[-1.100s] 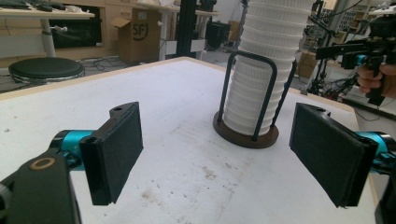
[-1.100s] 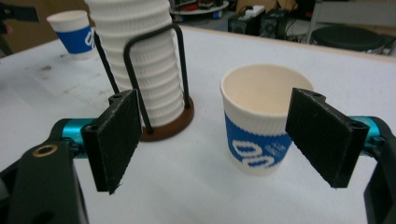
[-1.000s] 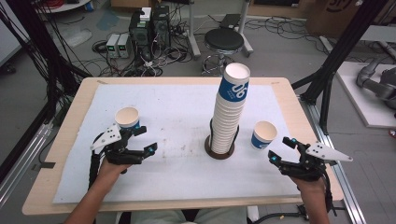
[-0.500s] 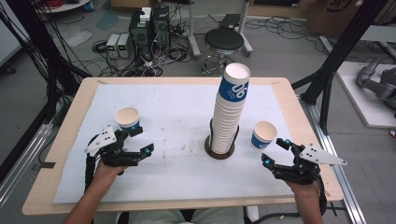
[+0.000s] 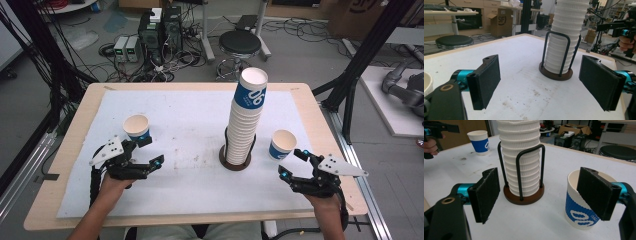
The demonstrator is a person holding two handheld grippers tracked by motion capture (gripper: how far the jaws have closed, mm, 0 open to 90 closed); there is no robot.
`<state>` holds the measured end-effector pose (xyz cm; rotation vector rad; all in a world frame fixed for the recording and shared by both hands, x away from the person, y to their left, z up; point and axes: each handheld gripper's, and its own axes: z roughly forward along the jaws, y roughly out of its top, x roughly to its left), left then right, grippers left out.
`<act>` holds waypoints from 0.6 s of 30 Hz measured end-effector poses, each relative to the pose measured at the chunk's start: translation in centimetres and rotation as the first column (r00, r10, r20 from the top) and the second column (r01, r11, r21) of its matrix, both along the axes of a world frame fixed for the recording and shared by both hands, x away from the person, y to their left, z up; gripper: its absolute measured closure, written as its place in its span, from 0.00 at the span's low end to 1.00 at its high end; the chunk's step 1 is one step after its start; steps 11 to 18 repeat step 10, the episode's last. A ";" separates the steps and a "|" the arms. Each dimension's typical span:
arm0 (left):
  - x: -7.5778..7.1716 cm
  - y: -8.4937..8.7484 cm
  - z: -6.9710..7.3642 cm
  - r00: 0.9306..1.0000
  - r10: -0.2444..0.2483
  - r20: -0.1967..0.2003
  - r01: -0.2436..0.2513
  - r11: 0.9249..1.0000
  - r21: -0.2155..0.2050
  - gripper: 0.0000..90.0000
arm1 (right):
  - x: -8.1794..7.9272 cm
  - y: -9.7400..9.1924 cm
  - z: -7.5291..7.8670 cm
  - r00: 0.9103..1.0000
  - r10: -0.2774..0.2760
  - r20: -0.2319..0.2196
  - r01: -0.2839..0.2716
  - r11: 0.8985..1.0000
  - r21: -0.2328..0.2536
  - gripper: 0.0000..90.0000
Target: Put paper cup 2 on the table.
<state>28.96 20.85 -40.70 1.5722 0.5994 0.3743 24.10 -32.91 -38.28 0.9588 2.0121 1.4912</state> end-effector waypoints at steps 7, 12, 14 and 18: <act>0.2 -0.1 -0.1 1.000 -0.003 -0.001 0.003 1.000 -0.001 0.19 | 0.0 -0.3 0.1 1.000 -0.008 0.009 0.008 1.000 0.000 0.21; 0.3 -0.1 -0.2 1.000 -0.003 -0.004 0.003 1.000 -0.006 0.19 | 0.0 -0.3 0.0 1.000 -0.013 0.010 0.013 1.000 0.002 0.21; 0.3 -0.1 -0.2 1.000 -0.003 -0.004 0.003 1.000 -0.006 0.19 | 0.0 -0.3 0.0 1.000 -0.013 0.010 0.013 1.000 0.002 0.21; 0.3 -0.1 -0.2 1.000 -0.003 -0.004 0.003 1.000 -0.006 0.19 | 0.0 -0.3 0.0 1.000 -0.013 0.010 0.013 1.000 0.002 0.21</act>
